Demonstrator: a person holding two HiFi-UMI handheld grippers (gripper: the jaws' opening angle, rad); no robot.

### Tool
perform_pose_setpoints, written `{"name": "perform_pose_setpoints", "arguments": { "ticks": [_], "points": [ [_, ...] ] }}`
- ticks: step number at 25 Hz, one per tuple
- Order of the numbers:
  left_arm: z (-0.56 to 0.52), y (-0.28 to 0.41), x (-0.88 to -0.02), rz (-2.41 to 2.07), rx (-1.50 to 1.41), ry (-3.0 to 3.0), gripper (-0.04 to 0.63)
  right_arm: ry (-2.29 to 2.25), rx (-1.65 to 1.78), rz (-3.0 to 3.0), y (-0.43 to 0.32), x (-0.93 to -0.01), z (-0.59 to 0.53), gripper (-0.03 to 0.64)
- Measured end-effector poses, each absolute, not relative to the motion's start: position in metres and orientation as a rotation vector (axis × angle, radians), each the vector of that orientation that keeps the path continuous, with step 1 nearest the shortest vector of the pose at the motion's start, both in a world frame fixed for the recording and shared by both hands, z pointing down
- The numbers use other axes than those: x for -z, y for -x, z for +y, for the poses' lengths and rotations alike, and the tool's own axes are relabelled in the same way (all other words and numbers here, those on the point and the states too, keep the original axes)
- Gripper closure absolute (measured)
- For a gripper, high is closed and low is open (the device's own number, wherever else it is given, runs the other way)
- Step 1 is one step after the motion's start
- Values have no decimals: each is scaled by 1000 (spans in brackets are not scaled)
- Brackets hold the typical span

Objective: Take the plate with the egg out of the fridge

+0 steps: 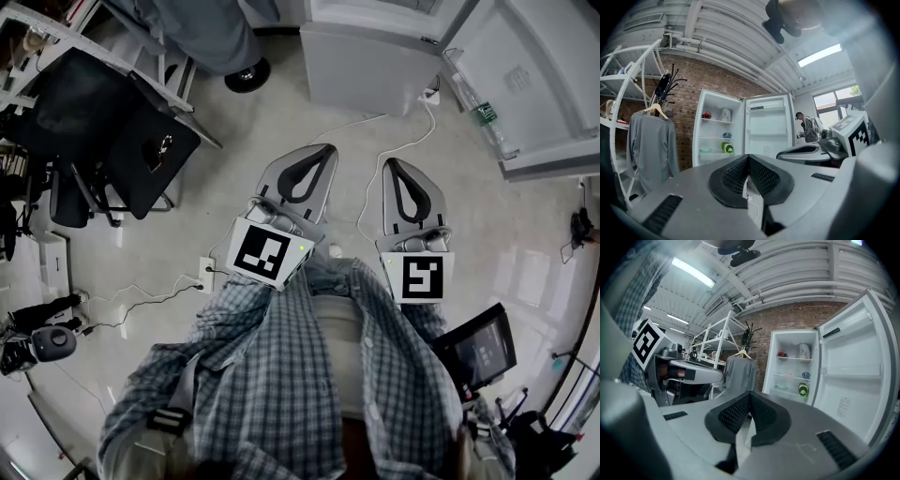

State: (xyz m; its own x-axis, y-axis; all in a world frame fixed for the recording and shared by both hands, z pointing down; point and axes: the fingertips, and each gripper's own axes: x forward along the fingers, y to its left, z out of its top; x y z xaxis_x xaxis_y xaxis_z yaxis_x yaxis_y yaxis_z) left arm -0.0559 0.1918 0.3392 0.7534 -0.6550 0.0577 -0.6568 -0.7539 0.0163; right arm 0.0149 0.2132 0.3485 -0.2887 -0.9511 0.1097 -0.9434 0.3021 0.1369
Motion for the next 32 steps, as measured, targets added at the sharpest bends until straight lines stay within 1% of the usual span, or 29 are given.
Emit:
{"name": "perform_pose_setpoints", "arguments": {
  "ticks": [18,32],
  "points": [
    [50,56,-339,-1001,-53,-2919,591,-1801,127,-2332,-11,-342,73,612],
    [-13,71,-346,-971,-18,-2924,591,-1822,149,-2279,4,-343,8,612]
  ]
}}
